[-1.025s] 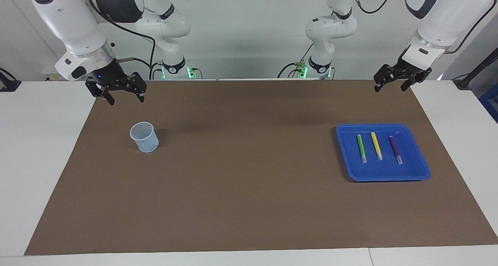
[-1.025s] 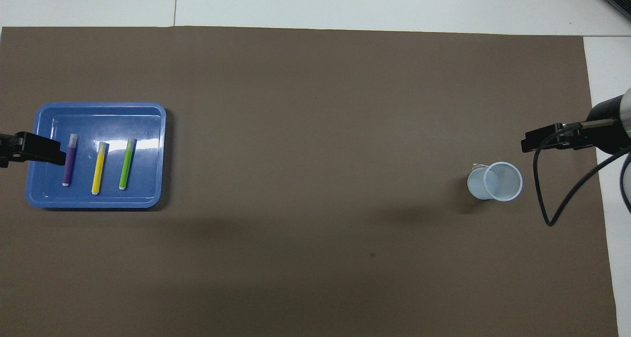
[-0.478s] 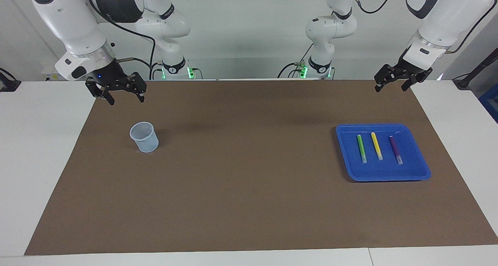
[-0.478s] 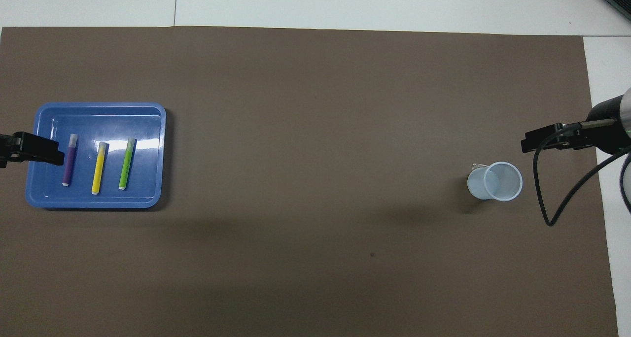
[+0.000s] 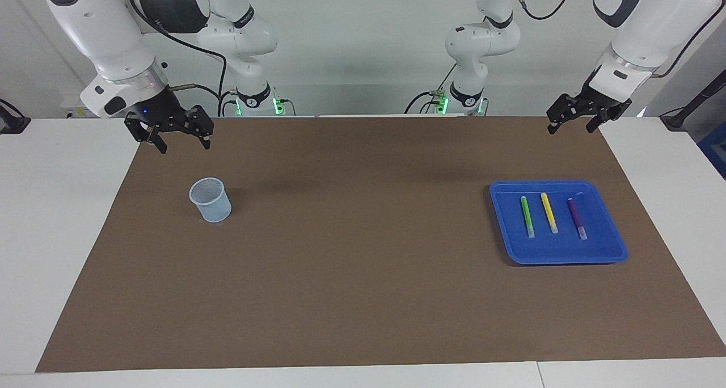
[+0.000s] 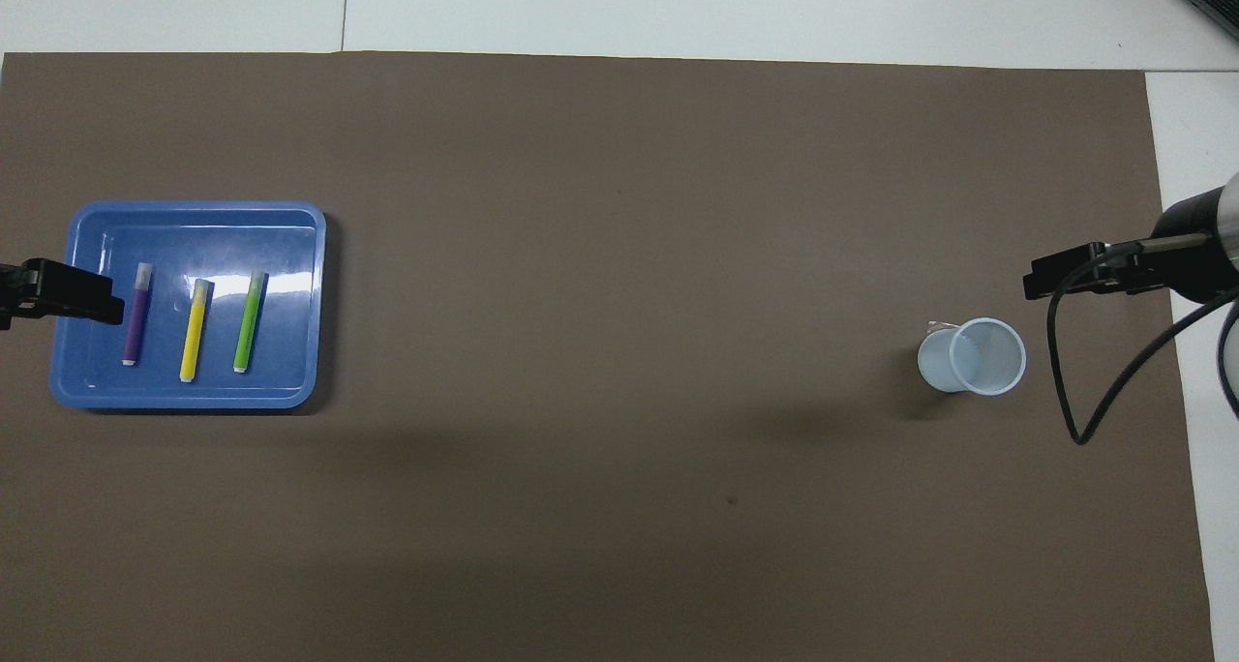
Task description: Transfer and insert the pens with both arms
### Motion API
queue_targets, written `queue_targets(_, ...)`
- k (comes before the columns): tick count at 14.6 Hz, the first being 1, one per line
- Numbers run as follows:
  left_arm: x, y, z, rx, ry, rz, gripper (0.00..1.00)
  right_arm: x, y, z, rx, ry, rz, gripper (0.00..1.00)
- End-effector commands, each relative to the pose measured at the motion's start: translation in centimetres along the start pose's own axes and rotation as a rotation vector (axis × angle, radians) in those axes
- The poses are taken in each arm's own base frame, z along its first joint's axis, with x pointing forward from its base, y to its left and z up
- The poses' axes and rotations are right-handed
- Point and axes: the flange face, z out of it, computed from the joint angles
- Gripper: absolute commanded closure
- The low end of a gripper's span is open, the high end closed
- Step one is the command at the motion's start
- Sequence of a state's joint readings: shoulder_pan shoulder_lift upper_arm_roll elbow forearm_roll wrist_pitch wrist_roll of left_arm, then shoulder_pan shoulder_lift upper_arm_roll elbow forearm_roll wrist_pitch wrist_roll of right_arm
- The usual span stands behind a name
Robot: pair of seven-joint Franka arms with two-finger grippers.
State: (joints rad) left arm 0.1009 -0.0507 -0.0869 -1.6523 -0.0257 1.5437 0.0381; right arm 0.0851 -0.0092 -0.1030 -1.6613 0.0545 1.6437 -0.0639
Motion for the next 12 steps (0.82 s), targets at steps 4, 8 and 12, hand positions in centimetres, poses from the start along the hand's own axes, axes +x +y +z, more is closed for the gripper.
queue_targets(4,-1.1,-0.4,-0.2,0.005,-0.02,-0.017,0.0,-0.4,0.1,0.0,0.018,-0.004,0.018,0.0)
queue_targets(8,-1.3,-1.0,-0.5,0.004,-0.017,-0.032,0.0,-0.4,0.1,0.0,0.018,-0.004,0.018,0.0)
queue_targets(12,-1.8,-0.6,0.1,0.005,-0.03,-0.014,0.0,-0.4,0.1,0.0,0.018,-0.004,0.018,0.0)
